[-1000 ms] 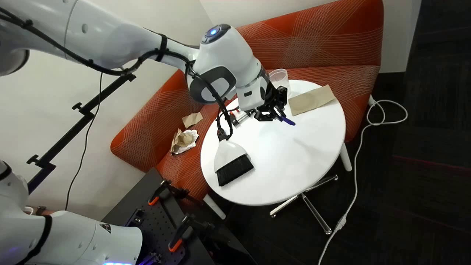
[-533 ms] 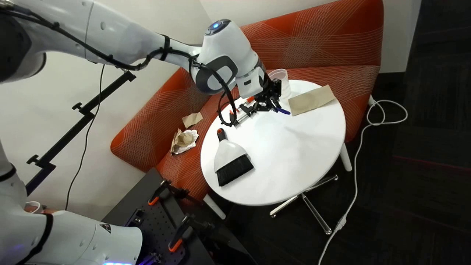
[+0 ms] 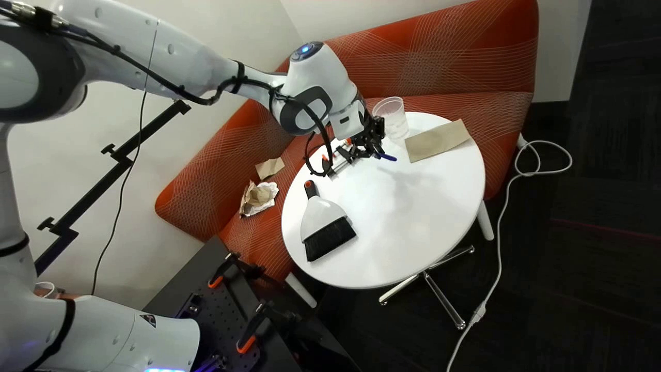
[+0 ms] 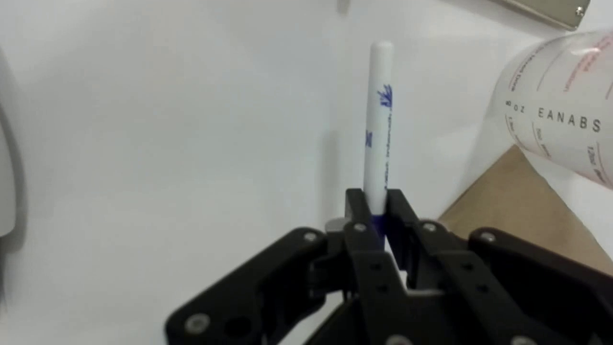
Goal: Move the pen slightly to the left
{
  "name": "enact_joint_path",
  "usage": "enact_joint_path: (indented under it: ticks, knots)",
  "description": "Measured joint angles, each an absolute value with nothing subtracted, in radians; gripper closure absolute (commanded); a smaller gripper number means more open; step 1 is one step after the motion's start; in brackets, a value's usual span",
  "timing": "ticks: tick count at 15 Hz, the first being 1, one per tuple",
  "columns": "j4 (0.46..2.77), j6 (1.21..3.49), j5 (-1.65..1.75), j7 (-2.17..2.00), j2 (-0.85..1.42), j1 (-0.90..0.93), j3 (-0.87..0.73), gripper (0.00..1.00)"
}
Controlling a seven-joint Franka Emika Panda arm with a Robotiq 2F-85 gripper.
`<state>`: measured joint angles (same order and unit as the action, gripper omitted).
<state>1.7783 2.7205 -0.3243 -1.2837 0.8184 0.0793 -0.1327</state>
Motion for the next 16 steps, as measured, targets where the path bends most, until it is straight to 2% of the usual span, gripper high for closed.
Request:
enact_joint_path:
  ticks: [1, 3, 10, 16]
  knots:
    - [1.774, 2.720, -0.324, -1.284, 0.825, 0.084, -0.132, 0.61]
    - [1.768, 2.720, -0.321, -1.284, 0.836, 0.091, -0.132, 0.55]
    - [1.762, 2.715, -0.302, -1.284, 0.842, 0.094, -0.132, 0.01]
    - [1.758, 2.711, -0.293, -1.283, 0.842, 0.094, -0.132, 0.00]
